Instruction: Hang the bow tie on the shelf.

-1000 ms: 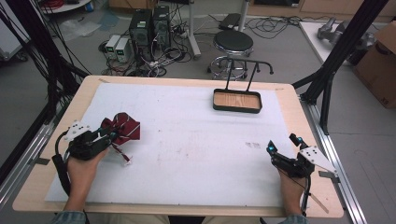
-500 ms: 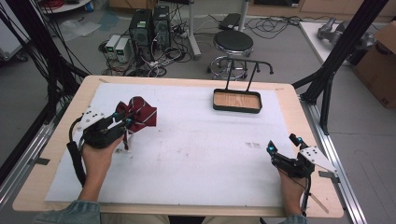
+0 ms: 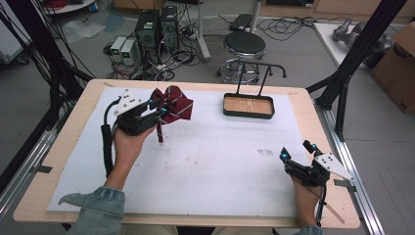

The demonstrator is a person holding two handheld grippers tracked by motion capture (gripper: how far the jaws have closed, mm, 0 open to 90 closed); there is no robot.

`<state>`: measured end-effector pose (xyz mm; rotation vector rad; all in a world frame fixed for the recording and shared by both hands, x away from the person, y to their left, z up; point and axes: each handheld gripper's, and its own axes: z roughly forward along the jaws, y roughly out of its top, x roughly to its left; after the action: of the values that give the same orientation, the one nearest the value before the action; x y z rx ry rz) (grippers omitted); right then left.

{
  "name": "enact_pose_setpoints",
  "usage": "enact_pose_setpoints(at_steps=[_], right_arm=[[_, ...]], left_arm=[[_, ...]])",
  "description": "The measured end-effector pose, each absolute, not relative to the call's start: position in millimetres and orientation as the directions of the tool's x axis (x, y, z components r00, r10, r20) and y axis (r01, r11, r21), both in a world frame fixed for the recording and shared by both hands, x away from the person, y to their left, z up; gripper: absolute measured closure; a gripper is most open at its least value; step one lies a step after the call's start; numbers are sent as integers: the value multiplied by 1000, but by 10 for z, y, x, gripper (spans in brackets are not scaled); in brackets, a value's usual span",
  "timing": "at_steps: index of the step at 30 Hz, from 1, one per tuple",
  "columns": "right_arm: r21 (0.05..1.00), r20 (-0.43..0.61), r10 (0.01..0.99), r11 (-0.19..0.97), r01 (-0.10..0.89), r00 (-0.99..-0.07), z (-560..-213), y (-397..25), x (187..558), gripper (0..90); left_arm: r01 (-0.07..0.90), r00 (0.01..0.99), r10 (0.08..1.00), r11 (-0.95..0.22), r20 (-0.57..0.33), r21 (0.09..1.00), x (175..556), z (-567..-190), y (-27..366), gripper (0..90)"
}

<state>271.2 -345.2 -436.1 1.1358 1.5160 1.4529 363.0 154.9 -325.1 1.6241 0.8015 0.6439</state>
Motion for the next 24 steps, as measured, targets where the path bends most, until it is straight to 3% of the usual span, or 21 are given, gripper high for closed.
enact_pose_setpoints(at_steps=[14,24], right_arm=[[993,75,937,-38,113,-340,-4365,-3465,2720,112],[992,79,935,-41,116,-346,-4367,-3460,2722,112]], left_arm=[[135,703,711,-145,8,980,4021,-3085,980,665],[109,768,640,-156,16,982,4229,-3051,820,665]])
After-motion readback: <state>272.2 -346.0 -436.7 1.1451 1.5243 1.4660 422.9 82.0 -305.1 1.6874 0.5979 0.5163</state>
